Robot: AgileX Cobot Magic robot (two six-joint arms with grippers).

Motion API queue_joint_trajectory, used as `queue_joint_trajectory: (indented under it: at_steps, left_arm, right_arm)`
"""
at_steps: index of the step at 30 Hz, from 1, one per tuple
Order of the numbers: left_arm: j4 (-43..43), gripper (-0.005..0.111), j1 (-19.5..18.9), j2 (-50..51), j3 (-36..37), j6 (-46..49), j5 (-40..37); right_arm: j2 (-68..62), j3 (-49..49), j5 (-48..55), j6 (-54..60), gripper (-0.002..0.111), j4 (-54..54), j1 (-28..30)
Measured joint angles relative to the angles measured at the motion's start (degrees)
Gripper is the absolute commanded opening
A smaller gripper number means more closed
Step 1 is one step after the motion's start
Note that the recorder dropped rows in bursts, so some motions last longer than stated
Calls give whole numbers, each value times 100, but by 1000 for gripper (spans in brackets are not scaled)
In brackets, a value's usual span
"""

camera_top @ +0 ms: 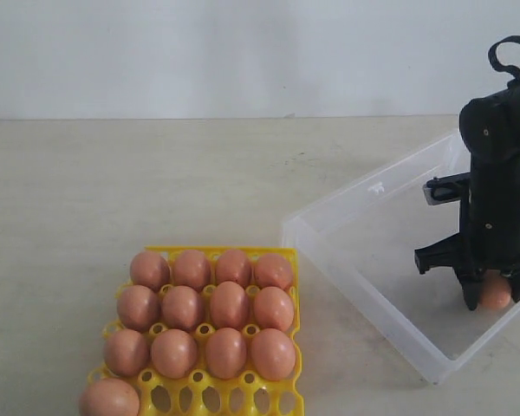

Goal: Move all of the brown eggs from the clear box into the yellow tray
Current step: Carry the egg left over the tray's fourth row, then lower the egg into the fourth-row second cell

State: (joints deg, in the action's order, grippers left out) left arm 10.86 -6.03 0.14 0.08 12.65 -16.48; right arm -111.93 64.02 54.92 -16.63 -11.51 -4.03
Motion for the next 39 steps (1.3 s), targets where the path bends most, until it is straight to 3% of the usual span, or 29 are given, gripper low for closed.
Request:
queue_joint_trajectory:
  at_steps: [3,7,17,26,28,31,32,34,35,39]
  left_arm:
    - [0,4,0,0,0,0,0]
    - [0,4,0,0,0,0,0]
    - [0,4,0,0,0,0,0]
    - [0,4,0,0,0,0,0]
    - [0,4,0,0,0,0,0]
    - [0,4,0,0,0,0,0]
    - [0,4,0,0,0,0,0]
    - [0,4,0,0,0,0,0]
    - [0,4,0,0,0,0,0]
    - [0,4,0,0,0,0,0]
  right_arm:
    - [81,-23,-248,5,0,-59,0]
    - [541,-137,-1347,-146,0,-160,0]
    - [2485,-1514,-6387,-52,0,-1313,52]
    - [2383,-1455,-9868,1335,0,-96,76]
    - [2383,-1375,-10942,202,0,-151,76]
    - [2408,-1347,-11243,-2536,0,-1887,37]
    - [2408,-1411,-11229,-2849,0,-2259,-61]
    - [2408,-2114,-11398,-2780,0,-2420,-855]
    - [2408,-2471,-11489,-2474,0,-2112,-1186]
    - [2248,-3797,-11294,-572,0,-217,-3501]
